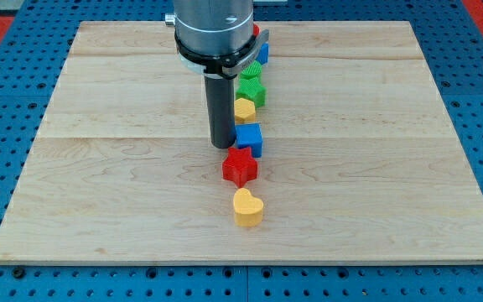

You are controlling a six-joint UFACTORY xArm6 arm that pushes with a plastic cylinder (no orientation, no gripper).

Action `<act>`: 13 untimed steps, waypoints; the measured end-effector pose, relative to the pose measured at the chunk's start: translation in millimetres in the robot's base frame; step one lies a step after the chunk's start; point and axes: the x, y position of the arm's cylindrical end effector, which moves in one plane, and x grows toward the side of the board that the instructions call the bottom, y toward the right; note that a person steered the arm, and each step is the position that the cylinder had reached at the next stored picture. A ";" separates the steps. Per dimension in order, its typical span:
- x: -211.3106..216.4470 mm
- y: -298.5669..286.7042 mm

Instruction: Move the yellow heart to the bottom left of the red star

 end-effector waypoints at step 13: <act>-58.9 -161.2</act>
